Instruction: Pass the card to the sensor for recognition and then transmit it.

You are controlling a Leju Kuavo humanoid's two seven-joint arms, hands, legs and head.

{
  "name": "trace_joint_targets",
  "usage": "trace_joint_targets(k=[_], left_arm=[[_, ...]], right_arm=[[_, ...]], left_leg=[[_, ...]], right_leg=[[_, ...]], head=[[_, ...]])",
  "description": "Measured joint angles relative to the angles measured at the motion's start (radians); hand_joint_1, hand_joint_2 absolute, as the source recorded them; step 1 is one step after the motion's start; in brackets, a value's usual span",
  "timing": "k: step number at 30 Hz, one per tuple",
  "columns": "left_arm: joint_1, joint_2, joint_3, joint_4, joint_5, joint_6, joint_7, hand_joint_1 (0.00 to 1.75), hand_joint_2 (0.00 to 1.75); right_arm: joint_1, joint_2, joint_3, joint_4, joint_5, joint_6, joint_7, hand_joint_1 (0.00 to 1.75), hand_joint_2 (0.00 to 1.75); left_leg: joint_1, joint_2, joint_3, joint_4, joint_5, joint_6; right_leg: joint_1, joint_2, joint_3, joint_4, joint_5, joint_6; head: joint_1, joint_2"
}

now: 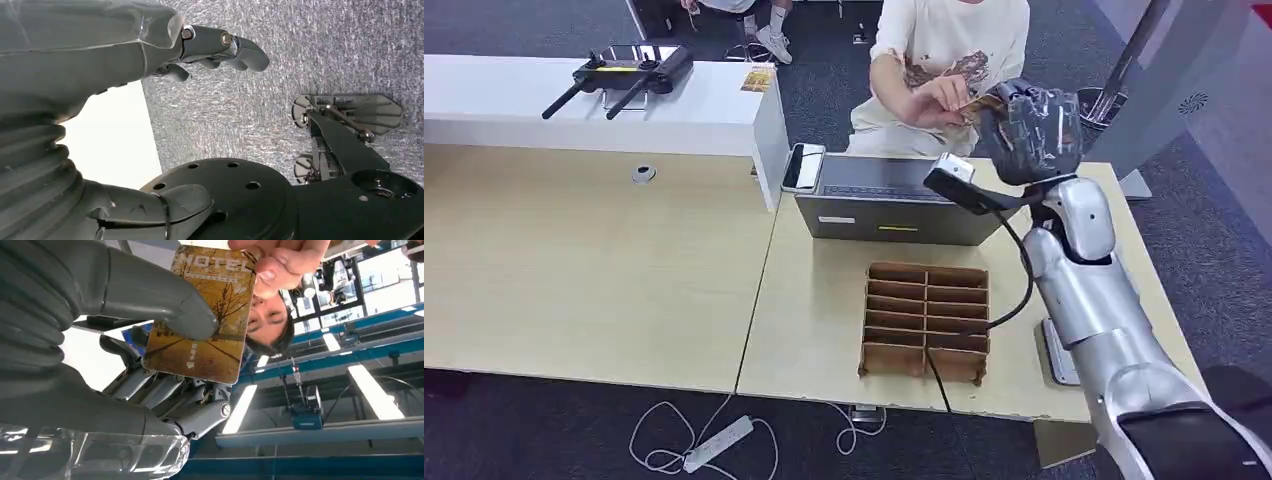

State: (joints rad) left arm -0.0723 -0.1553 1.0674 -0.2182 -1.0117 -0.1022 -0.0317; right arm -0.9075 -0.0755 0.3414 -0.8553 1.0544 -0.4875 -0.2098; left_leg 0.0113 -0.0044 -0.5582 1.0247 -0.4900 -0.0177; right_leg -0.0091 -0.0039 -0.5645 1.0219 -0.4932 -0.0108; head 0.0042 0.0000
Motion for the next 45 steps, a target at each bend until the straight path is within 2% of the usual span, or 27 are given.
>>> trace_joint_targets(k=[7,11,13,15,16,21,26,30,34,39,45], left_arm=[[0.000,0.001,0.000,0.000,-0.002,-0.001,-0.005,0.00,1.75],[0.000,0.000,0.000,0.000,-0.001,0.000,-0.005,0.00,1.75],[0.000,0.000,0.000,0.000,-0.002,0.002,-0.005,0.00,1.75],[0.001,0.000,0.001,0.000,-0.001,0.002,-0.008,0.00,1.75],[0.001,0.000,0.001,0.000,-0.001,0.002,-0.008,0.00,1.75],[0.003,0.000,0.006,0.000,-0.001,0.005,-0.008,0.00,1.75],[0.007,0.002,0.016,0.000,0.000,0.008,-0.007,0.00,1.75],[0.009,0.003,0.019,0.000,-0.003,0.008,-0.003,0.00,1.75],[0.011,0.004,0.022,0.000,-0.005,0.008,0.003,0.00,1.75],[0.013,0.006,0.025,0.000,-0.005,0.010,0.008,0.00,1.75],[0.013,0.007,0.026,0.000,-0.004,0.011,0.015,0.00,1.75]], right_arm=[[0.005,0.000,-0.016,0.009,-0.071,-0.020,-0.030,1.75,1.75],[0.021,0.000,-0.061,-0.007,-0.228,0.031,-0.083,1.75,1.75],[0.034,0.000,-0.092,-0.022,-0.355,0.098,-0.115,1.75,1.75],[0.044,-0.008,-0.138,-0.038,-0.524,0.212,-0.143,1.75,1.75],[0.047,-0.010,-0.157,-0.043,-0.570,0.245,-0.151,1.75,1.75],[0.055,-0.042,-0.227,-0.051,-0.754,0.412,-0.177,1.75,1.75],[0.072,-0.106,-0.289,-0.049,-0.940,0.575,-0.214,1.75,1.75],[0.101,-0.153,-0.320,-0.048,-1.074,0.688,-0.211,1.75,1.75],[0.130,-0.196,-0.334,-0.042,-1.163,0.764,-0.187,1.75,1.75],[0.143,-0.260,-0.335,-0.010,-1.229,0.812,-0.140,1.75,1.75],[0.168,-0.330,-0.335,0.036,-1.289,0.879,-0.121,1.75,1.75]], left_leg=[[0.000,0.000,0.000,0.000,0.000,0.000],[0.000,0.000,0.000,0.000,0.000,0.000],[0.000,0.000,0.000,0.000,0.000,0.000],[0.000,0.000,0.000,0.000,0.000,0.000],[0.000,0.000,0.000,0.000,0.000,0.000],[0.000,0.000,0.000,0.000,0.000,0.000],[0.000,-0.001,-0.001,0.001,0.000,0.000],[0.000,-0.001,-0.001,0.001,0.000,0.000],[0.000,-0.001,-0.001,0.001,0.000,0.000],[0.000,-0.001,-0.001,0.001,0.000,0.000],[0.000,-0.001,-0.002,0.001,0.000,0.001]], right_leg=[[0.000,0.000,0.000,0.000,0.000,0.000],[0.000,0.000,0.000,0.000,0.000,0.000],[0.000,0.000,0.000,0.000,0.000,0.000],[0.000,0.000,0.000,0.000,0.000,0.000],[0.000,0.000,0.000,0.000,0.000,0.000],[0.000,0.000,-0.001,-0.001,0.000,0.000],[0.000,-0.001,-0.001,-0.001,0.000,0.000],[0.000,0.000,-0.001,-0.001,0.000,0.001],[0.000,-0.001,-0.001,-0.001,0.000,0.001],[0.000,-0.001,-0.001,-0.001,0.000,0.001],[0.000,-0.001,-0.001,-0.002,0.000,0.001]], head=[[0.000,0.000],[0.000,0.000],[0.000,0.000],[0.000,0.000],[0.000,0.000],[0.000,0.000],[0.000,0.000],[0.000,0.000],[0.000,0.000],[0.000,0.000],[0.000,0.000]])
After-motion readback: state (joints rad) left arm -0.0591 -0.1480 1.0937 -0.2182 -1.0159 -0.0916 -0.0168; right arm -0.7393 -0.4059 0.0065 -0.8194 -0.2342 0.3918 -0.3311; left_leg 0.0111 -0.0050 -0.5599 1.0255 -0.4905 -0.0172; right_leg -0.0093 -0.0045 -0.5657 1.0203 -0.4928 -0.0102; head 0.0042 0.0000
